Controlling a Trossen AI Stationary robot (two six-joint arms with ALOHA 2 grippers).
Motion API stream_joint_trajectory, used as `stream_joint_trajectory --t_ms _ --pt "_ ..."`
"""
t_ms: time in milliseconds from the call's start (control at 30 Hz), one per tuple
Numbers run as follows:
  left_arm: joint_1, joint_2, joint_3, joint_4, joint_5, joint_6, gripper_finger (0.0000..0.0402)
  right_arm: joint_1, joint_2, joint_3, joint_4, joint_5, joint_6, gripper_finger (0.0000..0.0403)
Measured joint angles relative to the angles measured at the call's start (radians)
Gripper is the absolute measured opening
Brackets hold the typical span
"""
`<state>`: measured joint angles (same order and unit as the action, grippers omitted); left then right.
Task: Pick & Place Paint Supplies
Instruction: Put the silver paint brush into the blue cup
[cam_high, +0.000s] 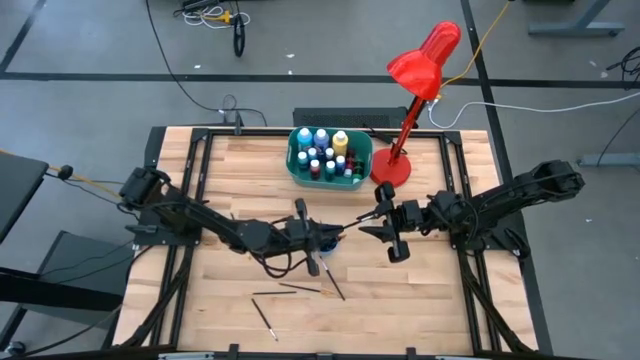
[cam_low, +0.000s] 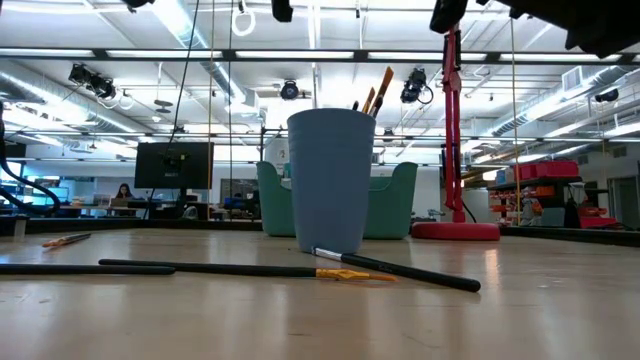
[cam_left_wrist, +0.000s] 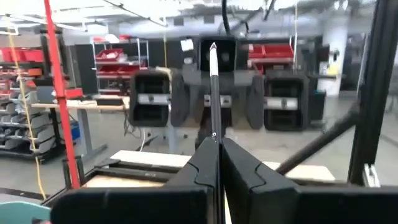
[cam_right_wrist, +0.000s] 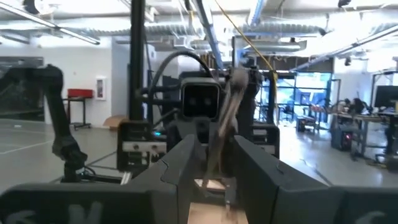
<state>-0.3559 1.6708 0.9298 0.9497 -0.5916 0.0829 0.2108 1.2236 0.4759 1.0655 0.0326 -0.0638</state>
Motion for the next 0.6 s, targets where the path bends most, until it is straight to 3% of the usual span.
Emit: stream_joint_trajectory --t_ms 400,600 --pt "0.005 0.016 0.0 -0.027 -0.015 -0.025 0.0012 0.0 -0.002 0.003 0.013 -0.029 0.022 0.0105" --pt "0.004 0.016 0.0 -0.062 -0.014 -0.044 0.0018 0.0 -0.002 0.003 0.004 -0.028 0.022 0.0061"
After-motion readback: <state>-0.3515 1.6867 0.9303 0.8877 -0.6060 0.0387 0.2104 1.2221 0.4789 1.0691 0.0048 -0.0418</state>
